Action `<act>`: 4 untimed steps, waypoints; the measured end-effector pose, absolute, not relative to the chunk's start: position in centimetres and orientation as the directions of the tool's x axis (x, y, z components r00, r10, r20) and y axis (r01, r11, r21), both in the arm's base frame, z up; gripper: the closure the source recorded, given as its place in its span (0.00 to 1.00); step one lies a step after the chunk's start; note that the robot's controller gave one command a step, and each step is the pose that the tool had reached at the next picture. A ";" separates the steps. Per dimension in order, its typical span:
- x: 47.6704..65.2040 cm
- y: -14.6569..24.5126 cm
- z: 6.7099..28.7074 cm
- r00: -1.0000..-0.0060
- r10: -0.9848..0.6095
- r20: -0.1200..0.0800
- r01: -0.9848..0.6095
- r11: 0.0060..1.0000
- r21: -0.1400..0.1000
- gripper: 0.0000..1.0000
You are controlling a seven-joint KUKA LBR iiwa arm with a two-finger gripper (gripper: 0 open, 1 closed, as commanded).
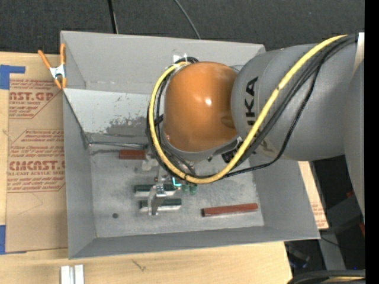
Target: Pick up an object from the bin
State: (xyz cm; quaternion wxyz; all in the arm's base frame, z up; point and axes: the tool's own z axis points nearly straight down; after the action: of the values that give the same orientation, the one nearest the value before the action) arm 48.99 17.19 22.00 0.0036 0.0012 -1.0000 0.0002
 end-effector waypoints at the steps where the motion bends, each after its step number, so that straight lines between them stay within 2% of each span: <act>1: 49.2 17.1 22.4 -1.000 -0.001 0.000 -0.001 1.000 0.001 0.00; 2: 50.5 16.0 16.6 -1.000 -0.023 -0.007 -0.023 1.000 0.003 0.00; 3: 52.1 16.5 9.1 -0.997 -0.081 -0.005 -0.081 0.997 0.001 0.00; 4: 53.1 8.6 8.0 -0.999 0.016 -0.033 0.016 1.000 0.009 1.00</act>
Offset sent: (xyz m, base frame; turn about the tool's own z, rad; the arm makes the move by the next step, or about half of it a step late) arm 0.0308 -0.0318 -0.1405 -0.0466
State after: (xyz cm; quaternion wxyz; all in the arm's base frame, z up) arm 53.14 8.61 7.97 -0.0163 -0.0082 -0.9998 -0.0045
